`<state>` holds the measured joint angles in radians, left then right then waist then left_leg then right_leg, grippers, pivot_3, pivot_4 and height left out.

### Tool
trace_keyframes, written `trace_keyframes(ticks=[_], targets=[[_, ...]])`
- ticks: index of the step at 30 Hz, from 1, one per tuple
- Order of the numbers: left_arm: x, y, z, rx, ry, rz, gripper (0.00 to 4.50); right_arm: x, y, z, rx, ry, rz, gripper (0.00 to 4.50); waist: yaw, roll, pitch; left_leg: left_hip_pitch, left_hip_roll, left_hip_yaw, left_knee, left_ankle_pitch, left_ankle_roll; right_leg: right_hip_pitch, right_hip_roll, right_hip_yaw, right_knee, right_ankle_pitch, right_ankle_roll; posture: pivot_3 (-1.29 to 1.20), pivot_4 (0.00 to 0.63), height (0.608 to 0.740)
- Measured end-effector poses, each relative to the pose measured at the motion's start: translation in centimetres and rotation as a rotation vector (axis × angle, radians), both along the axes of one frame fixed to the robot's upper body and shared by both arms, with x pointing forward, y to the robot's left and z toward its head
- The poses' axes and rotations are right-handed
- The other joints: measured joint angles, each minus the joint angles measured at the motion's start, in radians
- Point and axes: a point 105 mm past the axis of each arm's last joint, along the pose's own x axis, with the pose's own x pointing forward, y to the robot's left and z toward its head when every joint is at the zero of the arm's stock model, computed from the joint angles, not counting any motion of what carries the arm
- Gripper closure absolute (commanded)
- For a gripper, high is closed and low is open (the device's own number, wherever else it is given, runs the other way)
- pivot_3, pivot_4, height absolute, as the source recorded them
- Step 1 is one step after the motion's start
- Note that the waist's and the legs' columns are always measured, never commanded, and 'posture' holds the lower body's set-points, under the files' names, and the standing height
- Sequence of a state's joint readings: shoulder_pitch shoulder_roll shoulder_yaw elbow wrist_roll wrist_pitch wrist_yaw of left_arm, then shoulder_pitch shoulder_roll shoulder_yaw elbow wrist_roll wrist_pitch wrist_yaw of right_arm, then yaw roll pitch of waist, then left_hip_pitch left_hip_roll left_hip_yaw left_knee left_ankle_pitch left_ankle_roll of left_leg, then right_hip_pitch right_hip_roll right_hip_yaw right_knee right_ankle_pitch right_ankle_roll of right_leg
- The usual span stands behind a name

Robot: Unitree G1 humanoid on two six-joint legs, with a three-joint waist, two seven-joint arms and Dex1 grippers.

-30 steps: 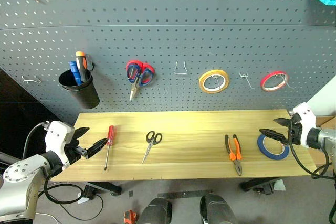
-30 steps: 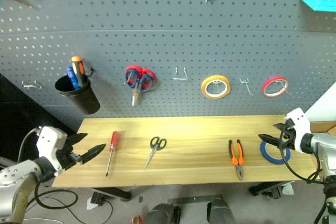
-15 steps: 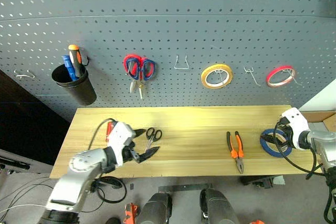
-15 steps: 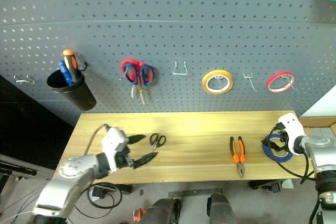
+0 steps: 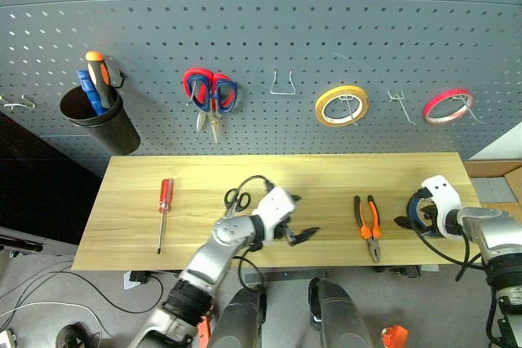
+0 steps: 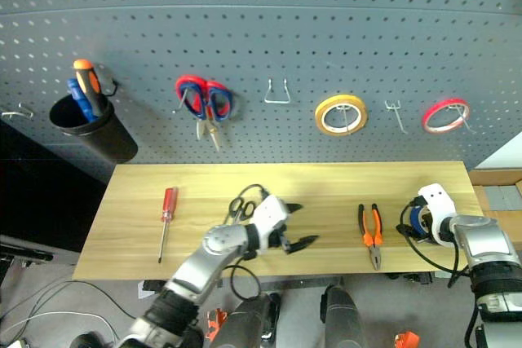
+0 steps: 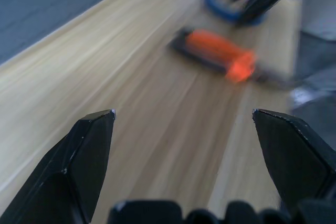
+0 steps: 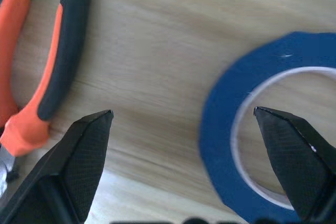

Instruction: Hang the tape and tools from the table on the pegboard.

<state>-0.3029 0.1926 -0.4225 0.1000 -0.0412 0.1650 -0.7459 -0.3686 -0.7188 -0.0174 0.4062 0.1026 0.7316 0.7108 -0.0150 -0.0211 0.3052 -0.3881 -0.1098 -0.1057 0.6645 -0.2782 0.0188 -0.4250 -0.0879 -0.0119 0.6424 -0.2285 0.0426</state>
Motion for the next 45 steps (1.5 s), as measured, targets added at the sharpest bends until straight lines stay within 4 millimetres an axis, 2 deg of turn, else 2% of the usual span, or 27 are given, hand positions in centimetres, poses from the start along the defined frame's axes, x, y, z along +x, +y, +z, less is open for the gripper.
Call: trace_keyframes(ticks=[6,9,11,19,20,24,26,29,31,34,36,39,42,45], targets=[[-0.5,0.3,1.0,-0.008,-0.012,-0.003,0.02,0.4,0.4,-0.5,0.007,-0.019,-0.043,0.0,-0.015,-0.004,0.012,-0.003,0.0,0.0,0.001,0.0,0.0,-0.003,0.0,0.0,0.001,0.0,0.0,-0.04,0.384,0.74],[-0.9,0.6,1.8,-0.007,-0.029,-0.019,0.0,0.6,0.2,-0.6,0.009,-0.028,-0.074,0.61,-0.014,-0.006,0.014,-0.003,0.0,-0.001,0.001,-0.002,0.003,-0.003,0.0,0.0,0.001,0.001,0.002,-0.03,0.383,0.74],[-1.1,1.0,1.8,0.001,-0.02,-0.022,0.0,0.7,0.0,-0.6,0.004,-0.035,-0.092,1.19,-0.013,-0.006,0.015,-0.003,0.0,-0.001,0.001,-0.002,0.003,-0.003,0.0,0.0,0.001,0.001,0.002,-0.04,0.382,0.74],[-0.5,2.2,2.5,0.023,-0.035,-0.03,0.0,0.1,0.0,-0.7,-0.002,-0.051,-0.097,4.0,-0.014,-0.006,0.015,-0.003,0.0,-0.001,0.001,0.0,-0.001,-0.003,0.0,-0.001,0.001,0.001,0.002,-0.09,0.362,0.74],[-0.3,2.4,2.8,0.021,-0.04,-0.034,0.0,0.0,0.0,-0.7,-0.007,-0.056,-0.096,4.15,-0.014,-0.006,0.015,-0.004,0.0,-0.001,0.001,0.0,-0.001,-0.004,0.0,-0.001,0.001,0.001,0.002,-0.1,0.359,0.74],[1.2,3.9,4.7,-0.013,-0.081,-0.011,0.0,-1.3,0.0,-0.7,0.004,-0.074,-0.118,4.15,-0.015,-0.005,0.015,-0.008,0.0,0.0,0.001,0.001,-0.001,-0.009,0.0,0.0,0.002,0.001,0.002,-0.15,0.359,0.74],[1.6,3.9,5.4,-0.043,-0.091,-0.014,0.0,-2.1,0.3,0.0,0.011,-0.105,-0.122,4.15,-0.015,-0.004,0.016,-0.012,0.0,0.0,0.002,0.001,-0.001,-0.014,0.0,0.0,0.003,0.002,0.002,-0.16,0.36,0.74],[2.0,3.5,6.8,-0.127,-0.102,-0.015,0.0,-4.1,1.8,2.9,0.066,-0.226,-0.111,4.15,-0.016,0.0,0.017,-0.014,0.0,0.0,0.001,0.001,-0.001,-0.016,0.0,0.0,0.002,0.002,0.002,-0.25,0.365,0.74],[2.0,3.4,7.7,-0.185,-0.11,-0.011,0.0,-6.0,3.7,5.9,0.108,-0.351,-0.069,4.15,-0.024,0.0,0.017,-0.014,0.0,0.001,0.001,0.001,-0.002,-0.016,0.0,0.0,0.001,0.002,0.003,-0.3,0.374,0.74],[2.6,4.3,8.8,-0.235,-0.121,0.028,0.0,-8.8,8.5,11.6,0.144,-0.609,0.082,4.15,-0.051,-0.003,0.02,-0.012,0.001,0.002,0.001,0.0,-0.001,-0.015,0.001,0.001,0.001,0.001,0.004,-0.36,0.385,0.74],[2.9,4.7,9.0,-0.243,-0.122,0.047,0.0,-9.6,10.4,13.4,0.19,-0.691,0.132,4.15,-0.075,-0.004,0.023,-0.012,0.001,0.003,0.001,-0.001,0.002,-0.015,0.001,0.002,0.001,0.003,0.008,-0.37,0.385,0.74],[3.2,4.9,9.2,-0.25,-0.122,0.056,0.0,-9.1,11.0,14.3,0.196,-0.731,0.139,4.15,-0.097,-0.006,0.028,-0.011,0.0,0.006,0.003,-0.001,0.005,-0.014,0.0,0.003,0.001,0.004,0.009,-0.38,0.384,0.74],[3.5,4.9,8.9,-0.25,-0.106,0.053,0.0,-7.3,13.2,17.7,0.126,-0.86,0.244,4.15,-0.126,-0.005,0.033,-0.011,0.001,0.01,0.003,0.004,0.007,-0.016,0.0,0.003,0.002,0.006,0.012,-0.38,0.369,0.74],[3.0,4.7,8.8,-0.253,-0.091,0.013,0.0,-5.9,14.8,21.1,0.081,-0.994,0.275,4.15,-0.133,-0.005,0.033,-0.011,0.003,0.009,0.0,0.006,0.004,-0.017,0.001,0.003,0.003,0.008,0.007,-0.36,0.35,0.74]])
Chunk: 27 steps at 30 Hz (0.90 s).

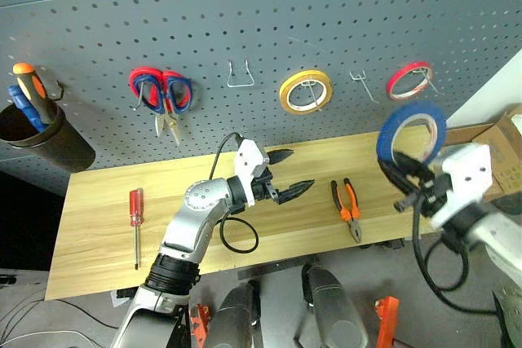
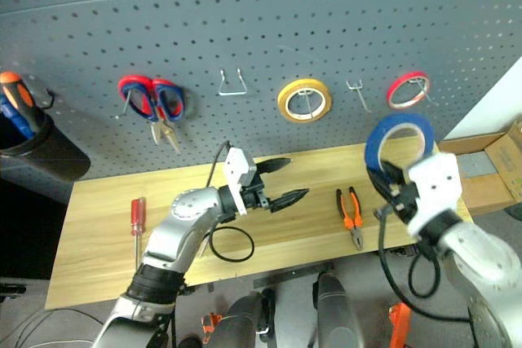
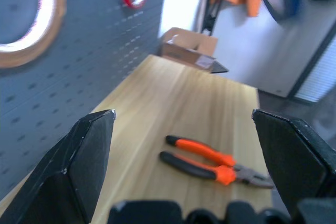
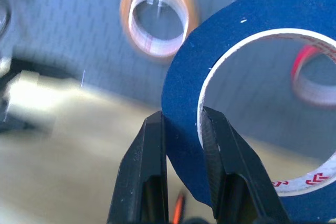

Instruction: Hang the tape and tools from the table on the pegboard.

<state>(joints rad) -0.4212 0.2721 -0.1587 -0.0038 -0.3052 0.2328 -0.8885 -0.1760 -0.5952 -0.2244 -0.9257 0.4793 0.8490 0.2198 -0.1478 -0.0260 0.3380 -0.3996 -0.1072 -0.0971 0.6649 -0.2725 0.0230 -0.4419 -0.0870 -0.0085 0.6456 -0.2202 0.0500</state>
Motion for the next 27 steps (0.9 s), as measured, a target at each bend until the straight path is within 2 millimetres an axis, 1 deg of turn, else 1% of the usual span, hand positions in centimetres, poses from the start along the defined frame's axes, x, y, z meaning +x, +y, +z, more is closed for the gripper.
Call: trace_keyframes(ticks=[2,3,6,8,11,18,20,23,27], targets=[[-0.3,-0.2,-0.1,-0.004,0.011,-0.016,0.0,0.5,0.9,1.1,-0.055,-0.055,0.013,4.15,0.003,0.0,0.0,0.0,0.0,-0.002,0.0,0.002,-0.003,0.0,0.0,-0.002,0.0,0.001,-0.001,-0.35,0.342,0.74],[-0.5,-0.3,0.0,-0.003,0.011,-0.02,0.0,0.7,1.2,1.1,-0.067,-0.059,0.018,4.15,0.005,0.0,0.0,-0.001,0.0,-0.003,0.0,0.002,-0.004,0.0,0.001,-0.002,0.0,0.001,-0.001,-0.35,0.34,0.74],[-0.8,-0.2,0.0,-0.006,0.01,-0.008,0.0,1.4,1.6,-0.7,-0.069,0.016,0.034,4.15,0.012,0.0,0.0,-0.003,-0.001,-0.002,0.0,0.002,-0.003,-0.001,-0.001,-0.002,-0.002,0.001,-0.001,-0.33,0.336,0.74],[-0.9,0.0,-0.2,-0.005,0.021,0.007,0.0,1.8,1.3,-1.3,-0.073,0.038,0.022,4.15,0.012,0.0,0.0,-0.003,-0.003,0.0,0.001,0.001,-0.001,-0.001,-0.003,-0.001,-0.003,0.001,-0.001,-0.32,0.333,0.74],[-1.1,0.3,-0.4,-0.005,0.031,0.036,0.0,2.4,1.0,-1.2,-0.074,0.028,0.014,4.15,0.012,0.0,0.0,-0.003,-0.003,0.002,0.003,0.0,0.0,-0.001,-0.003,-0.001,-0.003,0.001,-0.001,-0.31,0.333,0.74],[-1.6,0.3,-0.1,-0.009,0.027,0.05,0.0,3.8,0.5,-1.3,-0.085,0.01,-0.008,4.15,0.013,0.0,0.0,-0.001,-0.002,0.0,0.003,0.0,-0.001,0.0,-0.002,-0.002,0.0,0.001,-0.001,-0.29,0.331,0.74],[-1.6,0.3,-0.1,-0.009,0.028,0.05,0.0,4.3,0.5,-1.6,-0.076,0.017,-0.003,4.15,0.012,0.0,0.0,-0.001,-0.002,0.001,0.003,0.001,-0.001,0.0,-0.002,-0.001,0.0,0.001,-0.001,-0.29,0.326,0.74],[-1.7,0.2,0.2,-0.009,0.023,0.046,0.0,5.6,0.5,-2.3,-0.068,0.028,0.001,4.15,0.01,0.0,0.0,-0.001,-0.002,0.002,0.003,0.001,-0.001,-0.001,-0.002,-0.001,0.001,0.002,-0.001,-0.27,0.325,0.74],[-1.7,0.2,0.3,-0.009,0.021,0.057,0.0,6.7,0.8,-2.2,-0.071,0.011,0.023,4.15,0.013,0.0,0.0,-0.001,-0.002,0.002,0.003,0.001,-0.001,-0.001,-0.002,-0.001,0.0,0.002,-0.001,-0.25,0.324,0.74]])
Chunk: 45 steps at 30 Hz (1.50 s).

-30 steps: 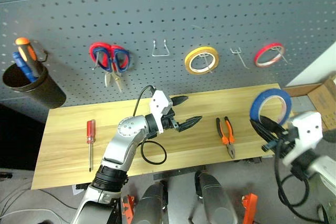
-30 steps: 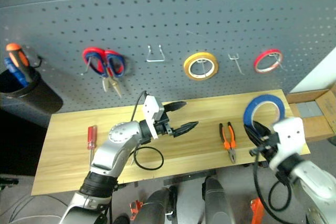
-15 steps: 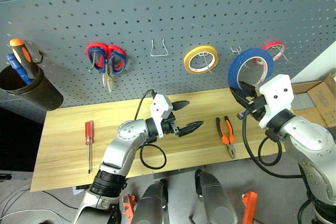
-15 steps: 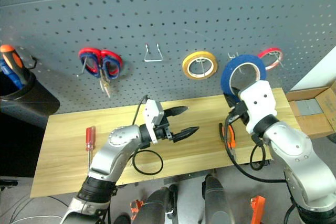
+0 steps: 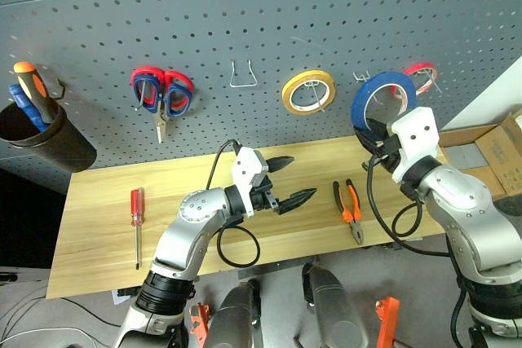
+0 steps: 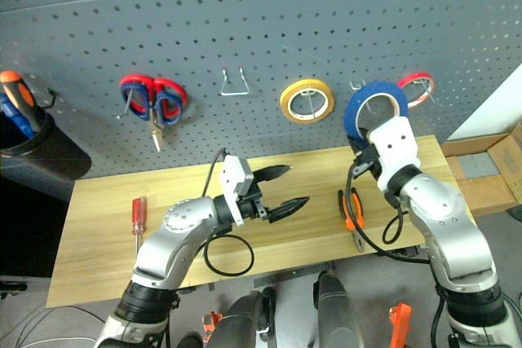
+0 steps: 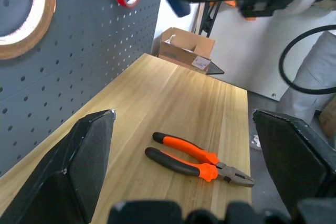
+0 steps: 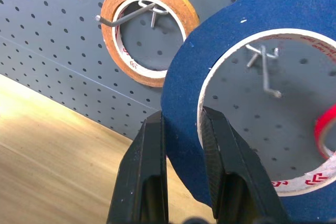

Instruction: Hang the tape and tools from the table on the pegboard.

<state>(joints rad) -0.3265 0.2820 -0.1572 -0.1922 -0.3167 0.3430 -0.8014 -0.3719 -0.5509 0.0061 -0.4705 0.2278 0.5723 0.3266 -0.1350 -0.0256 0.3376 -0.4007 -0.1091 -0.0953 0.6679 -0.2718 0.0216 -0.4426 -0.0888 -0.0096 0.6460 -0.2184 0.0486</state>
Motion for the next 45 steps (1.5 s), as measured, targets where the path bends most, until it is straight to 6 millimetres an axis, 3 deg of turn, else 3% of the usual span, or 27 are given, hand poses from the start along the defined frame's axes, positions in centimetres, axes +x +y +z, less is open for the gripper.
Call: trace_keyframes(ticks=[7,15,20,22,25,27,29,31,33,35,45], targets=[[0.1,0.6,0.2,0.02,-0.008,0.017,0.0,2.4,0.1,-0.5,0.013,0.008,-0.003,4.15,0.007,0.0,0.0,0.0,0.0,0.0,0.0,0.0,0.0,0.0,0.0,0.0,0.0,0.0,0.0,-0.23,0.327,0.74],[0.1,0.5,0.5,0.013,-0.014,0.027,0.0,3.7,-0.7,-1.3,0.055,0.058,-0.037,1.62,0.025,0.0,0.0,0.0,0.0,0.0,0.001,0.0,0.0,0.0,0.0,0.0,0.0,0.0,0.0,-0.23,0.329,0.74],[0.1,0.5,0.7,0.004,-0.009,0.022,0.0,1.8,-1.0,-1.2,0.04,0.058,-0.031,0.03,0.03,0.0,0.0,-0.001,0.0,-0.001,0.0,0.0,0.0,-0.001,0.0,0.0,0.0,0.0,0.0,-0.24,0.344,0.74],[0.1,0.6,0.6,0.011,-0.006,0.023,0.0,0.1,-1.2,-2.1,0.026,0.123,-0.021,0.03,0.033,0.0,0.0,-0.001,0.0,-0.001,0.0,0.0,0.0,0.0,0.0,0.0,0.0,0.0,0.0,-0.24,0.354,0.74],[-0.2,1.3,-0.3,0.072,0.001,0.002,0.0,-3.9,-1.4,-5.2,0.07,0.341,0.038,0.03,0.04,0.0,0.0,-0.001,0.001,-0.002,0.0,0.0,0.0,0.0,0.0,0.0,-0.001,0.0,-0.001,-0.26,0.367,0.74],[-1.0,2.7,-2.1,0.14,0.049,-0.013,0.0,-7.4,-0.4,-7.8,0.187,0.515,0.128,0.03,0.043,0.001,0.0,0.0,0.002,-0.002,-0.003,-0.002,0.003,0.0,0.001,0.0,-0.002,0.0,-0.001,-0.26,0.366,0.74],[-1.8,3.4,-3.7,0.163,0.108,-0.022,0.0,-8.7,0.1,-10.3,0.256,0.636,0.12,0.03,0.033,0.002,0.0,0.001,0.001,0.001,-0.001,-0.003,0.004,0.0,0.0,0.003,-0.001,0.0,-0.001,-0.25,0.364,0.74],[-2.4,3.8,-4.6,0.193,0.126,-0.037,0.0,-7.3,-0.6,-11.3,0.248,0.65,0.004,0.03,0.027,0.001,0.0,0.001,0.001,0.001,0.0,-0.002,0.004,0.0,0.0,0.003,-0.002,0.002,-0.001,-0.24,0.365,0.74],[-2.7,4.4,-5.2,0.232,0.129,-0.037,0.0,-4.8,-2.7,-12.6,0.209,0.654,-0.211,0.03,0.025,0.002,0.001,0.001,0.001,0.001,0.001,0.001,0.004,0.001,-0.001,0.002,-0.002,0.002,0.002,-0.23,0.355,0.74],[-3.1,4.9,-5.7,0.254,0.14,-0.04,0.0,-3.5,-4.1,-13.7,0.167,0.665,-0.355,0.03,0.027,0.003,0.0,0.002,0.001,0.0,-0.001,0.004,0.003,0.001,-0.001,0.001,-0.001,0.002,0.003,-0.22,0.35,0.74],[-3.5,5.4,-6.4,0.252,0.168,-0.013,0.0,-3.4,-2.8,-15.6,0.175,0.786,-0.402,0.03,0.043,0.003,0.0,-0.001,0.001,0.0,-0.005,0.006,-0.002,-0.004,-0.001,0.0,-0.002,0.005,-0.003,-0.21,0.352,0.74]])
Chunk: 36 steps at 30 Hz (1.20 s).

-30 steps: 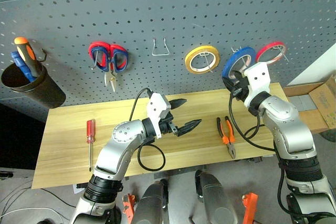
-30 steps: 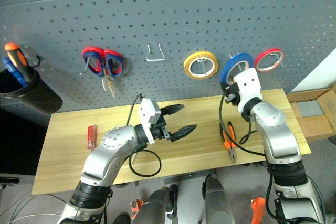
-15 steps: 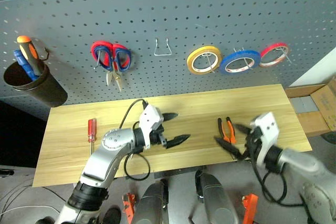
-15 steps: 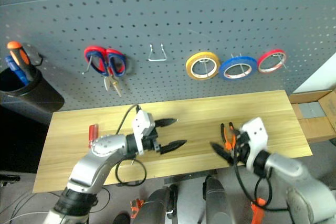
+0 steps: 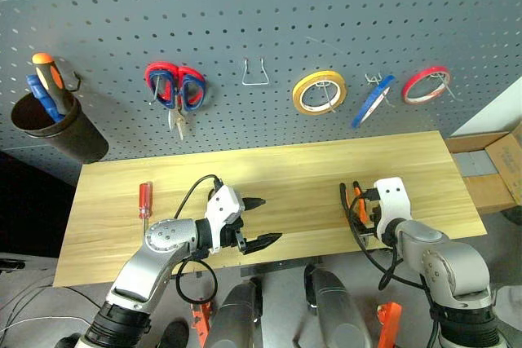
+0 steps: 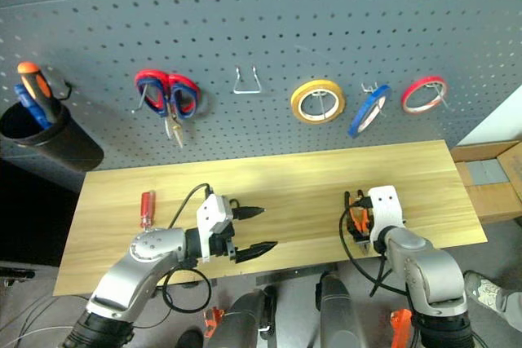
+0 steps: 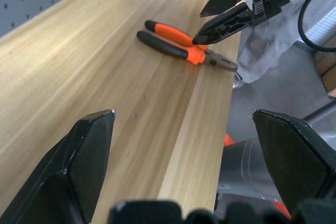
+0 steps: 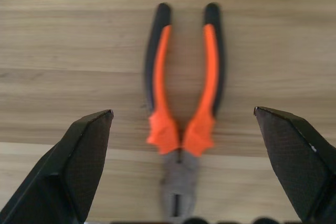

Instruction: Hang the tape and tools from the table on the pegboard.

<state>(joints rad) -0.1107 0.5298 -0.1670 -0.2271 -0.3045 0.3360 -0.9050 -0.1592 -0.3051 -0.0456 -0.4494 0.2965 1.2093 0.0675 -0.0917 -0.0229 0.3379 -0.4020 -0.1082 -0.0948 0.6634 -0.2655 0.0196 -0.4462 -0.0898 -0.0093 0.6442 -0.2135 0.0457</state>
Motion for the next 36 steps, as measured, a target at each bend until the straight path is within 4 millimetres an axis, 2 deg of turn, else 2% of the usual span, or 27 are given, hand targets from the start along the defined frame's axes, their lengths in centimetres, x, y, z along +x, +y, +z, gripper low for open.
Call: trace_keyframes(ticks=[11,18,21,25,26,31,33,34,35,36], targets=[[0.1,-0.1,0.3,0.0,-0.009,0.007,0.0,1.5,-1.3,-2.1,-0.06,0.087,-0.027,0.03,0.002,0.0,0.0,0.001,0.0,0.0,0.001,0.0,0.001,0.0,0.0,-0.001,0.002,0.0,0.0,-0.19,0.349,0.74],[0.2,-0.3,0.9,-0.005,-0.02,0.011,0.0,2.9,-0.7,-2.8,-0.06,0.097,-0.013,0.03,0.003,0.0,0.0,0.001,0.0,0.0,0.001,0.0,0.0,0.0,0.0,-0.001,0.002,0.0,0.0,-0.18,0.348,0.74],[0.4,-0.3,1.0,-0.007,-0.026,0.02,0.0,3.3,-0.4,-2.9,-0.052,0.104,-0.019,0.61,0.003,0.0,0.0,0.001,0.0,0.0,0.001,0.0,0.0,0.001,0.0,-0.001,0.002,0.0,0.0,-0.17,0.349,0.74],[0.4,-0.2,1.0,-0.005,-0.024,0.03,0.0,3.3,-0.3,-2.9,-0.038,0.107,-0.02,1.95,0.004,-0.001,0.0,0.001,0.0,0.0,0.001,0.0,0.0,0.001,0.0,-0.001,0.002,0.0,0.0,-0.17,0.351,0.74],[0.5,-0.2,1.1,-0.005,-0.024,0.032,0.0,3.3,-0.3,-2.9,-0.037,0.108,-0.019,2.07,0.004,-0.001,0.0,0.001,0.0,0.0,0.001,0.0,0.0,0.001,0.0,-0.001,0.002,0.0,0.0,-0.17,0.351,0.74],[0.8,-0.1,1.5,-0.01,-0.036,0.04,0.0,3.2,-0.4,-2.9,-0.044,0.122,-0.014,2.07,0.005,-0.001,0.0,0.001,0.0,0.0,0.001,0.0,0.0,0.001,0.0,-0.001,0.002,0.0,0.0,-0.16,0.351,0.74],[1.0,-0.1,1.9,-0.02,-0.049,0.047,0.0,2.5,-0.4,-2.3,-0.032,0.116,0.046,2.07,0.006,0.0,0.0,0.0,0.0,0.0,0.001,0.0,0.0,0.0,0.0,-0.001,0.002,0.0,0.0,-0.16,0.351,0.74],[1.2,0.2,2.1,-0.022,-0.062,0.059,0.0,2.0,0.1,-1.1,0.002,0.082,0.123,2.07,0.007,0.001,0.001,-0.001,0.0,0.0,0.0,0.0,0.0,-0.001,0.0,-0.001,0.001,0.0,0.0,-0.16,0.351,0.74],[1.4,0.3,2.4,-0.022,-0.08,0.072,0.0,1.6,1.0,0.7,0.039,0.017,0.218,2.07,0.007,0.001,0.001,-0.002,0.0,0.0,0.001,0.0,0.0,-0.001,0.0,-0.001,0.001,0.0,0.0,-0.16,0.351,0.74],[1.5,0.4,2.7,-0.025,-0.096,0.078,0.0,1.0,2.5,3.5,0.093,-0.08,0.335,2.07,0.004,0.002,0.002,-0.002,0.0,0.001,0.0,0.0,0.0,-0.002,0.001,-0.001,0.001,0.0,0.001,-0.16,0.351,0.74]])
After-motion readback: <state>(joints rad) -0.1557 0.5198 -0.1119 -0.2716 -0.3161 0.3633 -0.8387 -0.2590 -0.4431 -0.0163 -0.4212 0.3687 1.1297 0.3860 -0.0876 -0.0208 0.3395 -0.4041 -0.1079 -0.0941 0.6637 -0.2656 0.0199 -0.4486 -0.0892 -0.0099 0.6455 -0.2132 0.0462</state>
